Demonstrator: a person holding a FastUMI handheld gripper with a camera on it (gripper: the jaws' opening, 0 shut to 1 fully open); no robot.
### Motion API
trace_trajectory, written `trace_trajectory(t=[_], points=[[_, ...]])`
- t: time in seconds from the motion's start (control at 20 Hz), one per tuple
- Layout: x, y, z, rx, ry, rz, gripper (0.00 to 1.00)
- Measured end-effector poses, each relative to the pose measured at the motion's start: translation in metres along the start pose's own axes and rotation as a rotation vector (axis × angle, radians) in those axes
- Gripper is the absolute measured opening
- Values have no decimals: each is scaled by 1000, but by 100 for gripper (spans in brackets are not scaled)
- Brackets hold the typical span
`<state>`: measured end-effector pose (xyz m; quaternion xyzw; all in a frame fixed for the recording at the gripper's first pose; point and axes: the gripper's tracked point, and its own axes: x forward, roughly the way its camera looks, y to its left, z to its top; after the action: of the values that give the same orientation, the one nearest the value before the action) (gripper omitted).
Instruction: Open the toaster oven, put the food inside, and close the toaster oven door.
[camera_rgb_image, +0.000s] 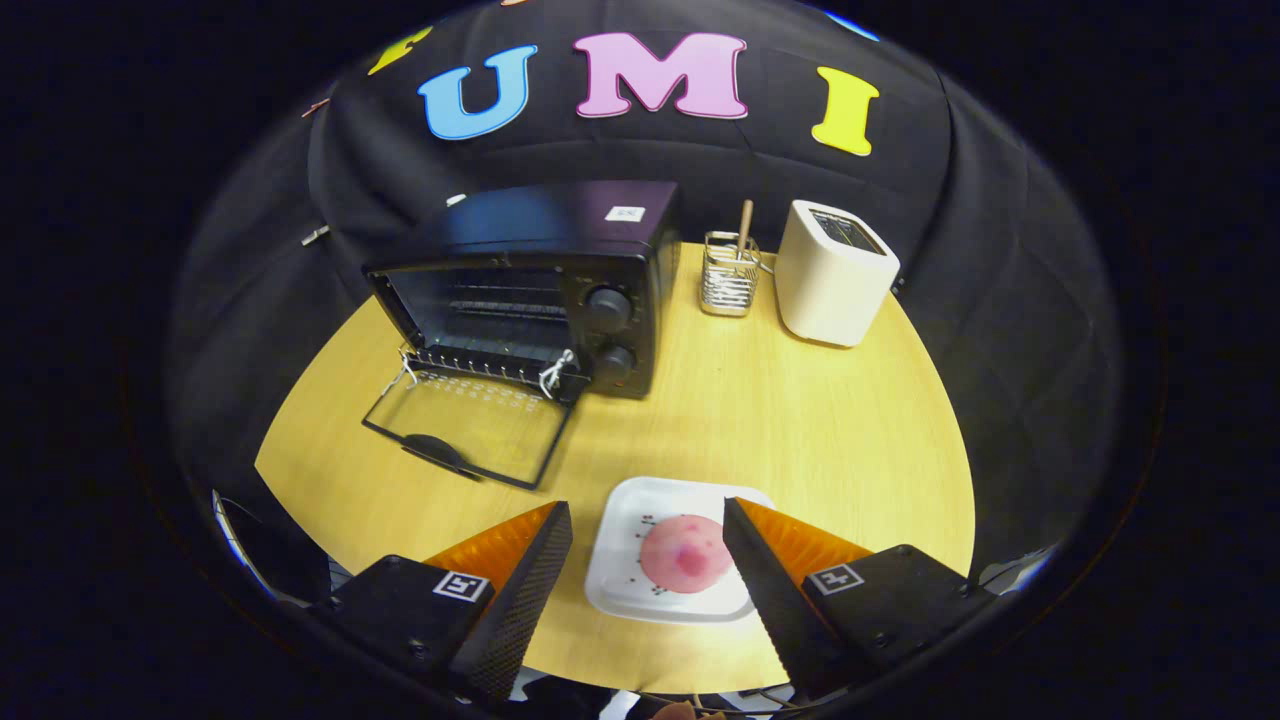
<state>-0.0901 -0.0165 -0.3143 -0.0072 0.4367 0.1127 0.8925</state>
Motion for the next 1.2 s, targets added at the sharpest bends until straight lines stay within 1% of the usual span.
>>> trace_trajectory(t=[0.2, 0.45, 0.55, 0.7, 0.75, 0.8, 0.85, 0.9, 0.95, 1.0, 1.05, 1.1, 1.15, 1.2], points=[[13, -37, -28, 30, 120, 38, 99], [45, -83, -69, 56, 291, 17, 99], [60, -89, -80, 84, 346, 31, 99], [81, -91, -96, 131, 426, 50, 77], [85, -91, -99, 147, 449, 54, 71], [84, -91, -97, 166, 462, 53, 56], [91, -91, -93, 187, 468, 62, 53], [91, -92, -102, 189, 486, 57, 39], [89, -95, -94, 208, 472, 54, 25], [93, -92, -99, 201, 486, 70, 11], [94, -88, -101, 199, 490, 117, 12], [92, -83, -103, 211, 500, 160, 8], [88, -79, -104, 229, 504, 200, 5], [85, -77, -106, 265, 502, 230, 5]])
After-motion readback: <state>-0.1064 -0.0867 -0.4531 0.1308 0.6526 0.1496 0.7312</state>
